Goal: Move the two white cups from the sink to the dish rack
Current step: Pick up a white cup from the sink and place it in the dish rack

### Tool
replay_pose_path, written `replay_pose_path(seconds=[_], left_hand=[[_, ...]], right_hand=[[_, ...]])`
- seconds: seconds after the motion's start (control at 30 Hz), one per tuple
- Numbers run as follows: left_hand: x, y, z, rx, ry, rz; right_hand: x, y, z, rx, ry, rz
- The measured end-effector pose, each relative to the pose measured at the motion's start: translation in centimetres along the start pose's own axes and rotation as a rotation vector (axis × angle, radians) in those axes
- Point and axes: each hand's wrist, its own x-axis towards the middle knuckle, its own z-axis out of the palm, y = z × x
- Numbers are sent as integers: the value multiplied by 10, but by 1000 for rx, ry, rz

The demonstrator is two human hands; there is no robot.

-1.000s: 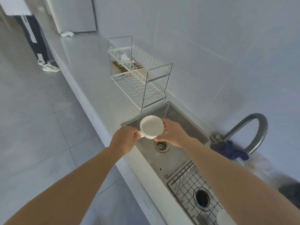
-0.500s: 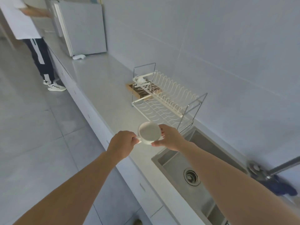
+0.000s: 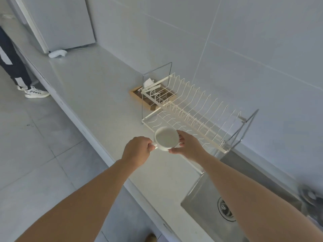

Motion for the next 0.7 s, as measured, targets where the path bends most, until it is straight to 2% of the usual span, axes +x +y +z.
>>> replay_pose_path(seconds=[0.2, 0.33, 0.57, 0.7], left_hand=[[77, -31, 1, -33, -69, 51], [109, -37, 7, -68, -36, 100], [172, -49, 37, -44, -45, 196], [192, -50, 47, -87, -19, 202]], right_hand=[[57, 2, 14, 100, 90, 129], [82, 4, 15, 167, 132, 211], [117, 19, 18, 163, 273, 231], [128, 20, 14, 137, 311, 163]])
